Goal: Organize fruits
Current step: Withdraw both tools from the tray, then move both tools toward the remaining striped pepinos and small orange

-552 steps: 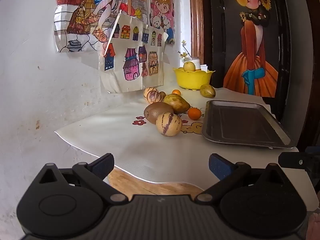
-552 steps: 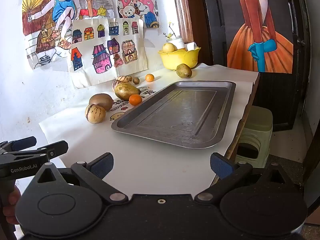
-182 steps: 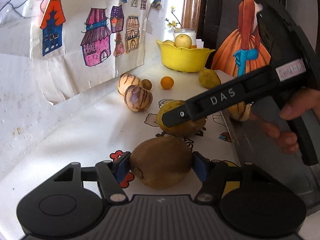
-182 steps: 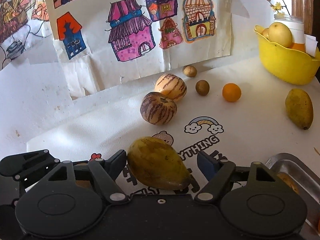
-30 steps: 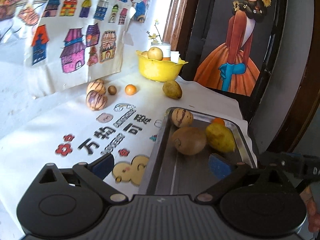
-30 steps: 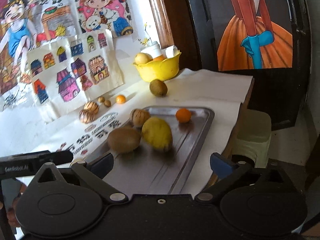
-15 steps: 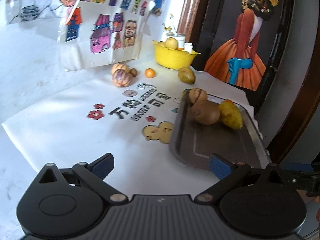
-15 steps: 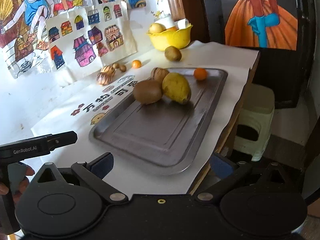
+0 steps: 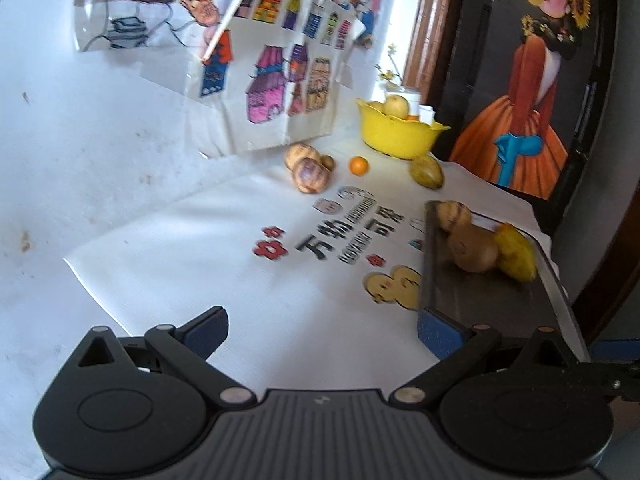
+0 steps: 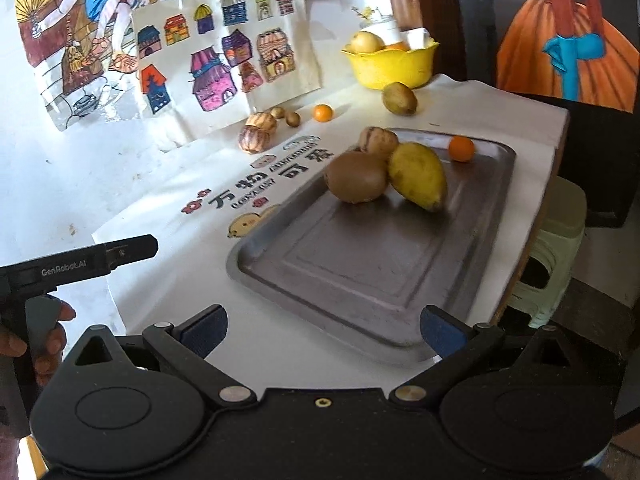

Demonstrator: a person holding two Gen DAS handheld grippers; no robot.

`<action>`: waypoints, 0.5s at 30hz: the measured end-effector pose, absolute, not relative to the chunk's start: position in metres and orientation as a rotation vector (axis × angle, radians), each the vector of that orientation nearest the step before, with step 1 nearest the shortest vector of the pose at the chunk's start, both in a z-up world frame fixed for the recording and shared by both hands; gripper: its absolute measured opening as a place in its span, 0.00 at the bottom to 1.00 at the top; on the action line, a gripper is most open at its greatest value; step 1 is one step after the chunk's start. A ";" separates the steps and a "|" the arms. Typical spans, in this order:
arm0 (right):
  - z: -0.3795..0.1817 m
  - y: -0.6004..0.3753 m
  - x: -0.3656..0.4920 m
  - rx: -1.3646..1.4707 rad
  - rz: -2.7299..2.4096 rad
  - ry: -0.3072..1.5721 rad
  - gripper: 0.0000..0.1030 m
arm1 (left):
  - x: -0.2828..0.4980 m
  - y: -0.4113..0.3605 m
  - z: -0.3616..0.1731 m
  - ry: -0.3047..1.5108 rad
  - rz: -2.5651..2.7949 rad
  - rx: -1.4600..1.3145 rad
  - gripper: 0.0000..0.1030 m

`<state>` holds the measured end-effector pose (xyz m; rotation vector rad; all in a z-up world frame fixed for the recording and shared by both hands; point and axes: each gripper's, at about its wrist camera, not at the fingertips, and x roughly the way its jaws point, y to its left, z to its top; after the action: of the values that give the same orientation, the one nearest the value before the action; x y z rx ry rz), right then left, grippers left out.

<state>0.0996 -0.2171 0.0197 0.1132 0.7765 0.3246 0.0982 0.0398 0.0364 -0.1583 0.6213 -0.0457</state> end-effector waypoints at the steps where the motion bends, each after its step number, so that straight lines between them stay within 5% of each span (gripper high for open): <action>1: 0.022 -0.217 0.103 0.111 0.334 0.774 0.99 | 0.099 0.042 0.038 0.619 -0.039 -0.157 0.99; 15: 0.059 -0.212 0.164 0.010 0.421 0.706 0.99 | 0.138 0.067 0.051 0.592 0.027 -0.146 1.00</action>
<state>0.1636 -0.2116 0.0595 0.0098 0.7060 0.4211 0.1380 0.0665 0.0511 -0.1458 0.5922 0.0270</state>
